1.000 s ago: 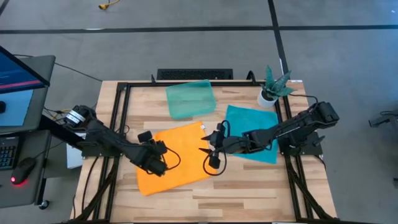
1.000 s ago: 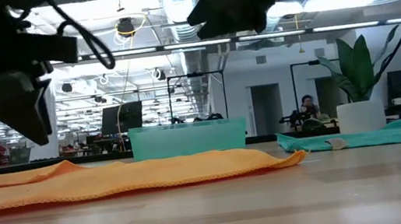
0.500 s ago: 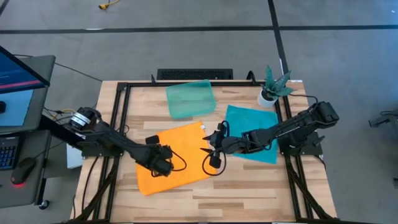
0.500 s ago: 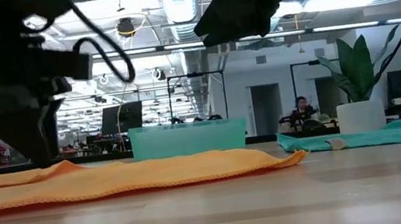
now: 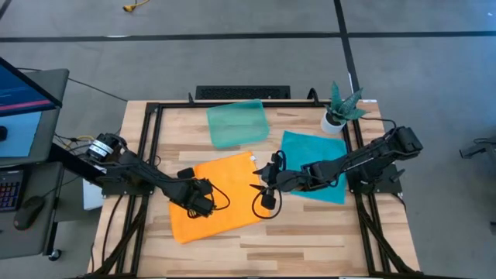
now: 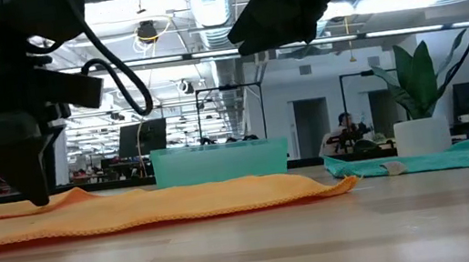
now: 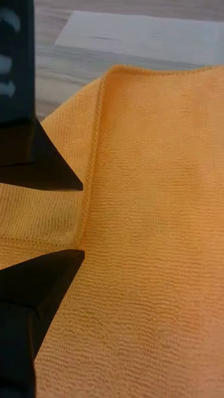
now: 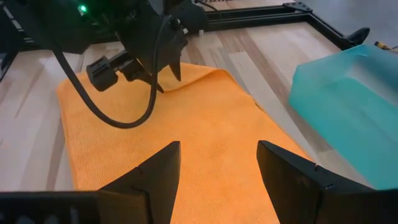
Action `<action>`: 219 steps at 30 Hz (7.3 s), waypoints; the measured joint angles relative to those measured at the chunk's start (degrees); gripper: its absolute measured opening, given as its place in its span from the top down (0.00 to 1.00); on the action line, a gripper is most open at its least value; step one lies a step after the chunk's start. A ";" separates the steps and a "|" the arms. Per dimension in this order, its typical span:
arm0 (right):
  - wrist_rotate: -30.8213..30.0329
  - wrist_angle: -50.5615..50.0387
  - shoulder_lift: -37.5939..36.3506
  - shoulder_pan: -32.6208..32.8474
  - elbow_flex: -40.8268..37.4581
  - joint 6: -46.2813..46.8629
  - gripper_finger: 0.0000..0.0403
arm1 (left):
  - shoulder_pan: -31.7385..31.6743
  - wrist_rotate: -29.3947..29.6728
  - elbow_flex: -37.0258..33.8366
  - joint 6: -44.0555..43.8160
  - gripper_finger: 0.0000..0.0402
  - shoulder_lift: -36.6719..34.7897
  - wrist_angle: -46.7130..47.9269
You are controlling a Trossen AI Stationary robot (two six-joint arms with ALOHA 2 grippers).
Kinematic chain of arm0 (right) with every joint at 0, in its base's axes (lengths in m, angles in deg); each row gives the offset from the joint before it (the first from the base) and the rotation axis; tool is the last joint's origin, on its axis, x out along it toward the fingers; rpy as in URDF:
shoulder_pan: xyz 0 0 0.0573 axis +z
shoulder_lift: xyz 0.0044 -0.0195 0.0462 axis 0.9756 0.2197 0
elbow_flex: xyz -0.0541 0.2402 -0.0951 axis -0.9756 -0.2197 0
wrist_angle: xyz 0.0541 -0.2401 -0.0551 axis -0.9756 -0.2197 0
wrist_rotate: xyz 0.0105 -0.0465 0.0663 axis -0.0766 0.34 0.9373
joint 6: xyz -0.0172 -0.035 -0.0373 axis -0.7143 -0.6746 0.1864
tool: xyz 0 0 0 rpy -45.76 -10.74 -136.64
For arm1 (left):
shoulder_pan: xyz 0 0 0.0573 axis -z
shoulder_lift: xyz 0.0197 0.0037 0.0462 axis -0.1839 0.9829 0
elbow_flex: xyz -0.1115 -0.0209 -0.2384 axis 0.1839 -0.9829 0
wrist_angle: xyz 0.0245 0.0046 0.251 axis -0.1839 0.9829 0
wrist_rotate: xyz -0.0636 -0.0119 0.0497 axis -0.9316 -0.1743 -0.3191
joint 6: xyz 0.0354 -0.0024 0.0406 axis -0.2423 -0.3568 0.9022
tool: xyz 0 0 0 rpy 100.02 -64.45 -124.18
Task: Roll microfiber towels into tight, uniform cylinder then place into a basket
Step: Roll the yellow microfiber towel
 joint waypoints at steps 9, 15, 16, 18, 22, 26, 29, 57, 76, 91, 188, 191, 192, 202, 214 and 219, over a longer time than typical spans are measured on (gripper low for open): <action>0.01 0.00 0.00 0.00 0.00 0.02 0.41 | -0.03 0.02 0.00 -1.34 0.61 0.00 -0.97; 0.02 0.00 0.00 0.00 0.00 0.02 0.41 | -0.58 0.02 0.00 -1.53 0.61 0.00 -0.99; 0.02 0.00 0.00 0.00 0.00 0.02 0.41 | -0.72 0.02 0.00 -1.64 0.61 0.00 -1.01; 0.02 0.00 0.00 0.00 0.00 0.04 0.41 | -1.08 0.04 0.00 -1.64 0.61 0.00 -1.25; 0.02 0.00 0.00 0.00 0.00 0.03 0.41 | -1.52 0.04 0.00 -1.64 0.61 0.00 -1.47; 0.04 0.00 0.00 0.00 0.00 0.04 0.41 | -1.49 -0.06 -0.95 -1.64 0.61 -0.04 -2.49; 0.04 -0.02 0.00 0.00 0.00 0.04 0.41 | -1.53 -1.04 -3.29 -1.62 0.61 -0.12 -4.00; 0.04 -0.02 0.00 0.00 0.00 0.02 0.41 | -1.30 -0.42 -1.18 -1.90 0.78 -0.24 1.52; 0.04 -0.02 0.00 0.00 0.00 0.02 0.41 | -1.80 -1.87 -1.16 -8.79 0.64 -0.13 -0.87; 0.04 -0.04 0.00 0.00 0.00 0.02 0.41 | -1.88 -2.01 -3.98 -25.40 0.64 -0.26 0.17; 14.78 0.02 19.26 -4.74 0.02 -0.42 0.41 | -7.11 7.32 -7.22 -32.32 0.99 -0.17 23.03; 14.78 0.02 19.26 -4.74 0.02 -0.44 0.41 | -7.11 7.40 -7.89 -32.35 0.96 -0.17 22.81; 14.78 0.02 19.26 -4.74 0.02 -0.44 0.41 | -7.11 7.43 -8.01 -32.51 0.95 -0.17 22.90; 14.78 0.02 19.26 -4.74 0.02 -0.46 0.41 | -7.09 7.61 -8.04 -32.23 0.75 -0.17 22.90; 14.64 -8.59 17.76 -4.74 3.38 -1.53 0.41 | -1.38 15.39 0.47 -35.69 0.71 -0.17 33.37; 14.58 -16.44 17.14 -4.38 7.81 -0.72 0.41 | 4.97 16.62 5.12 -38.20 0.71 -0.17 36.34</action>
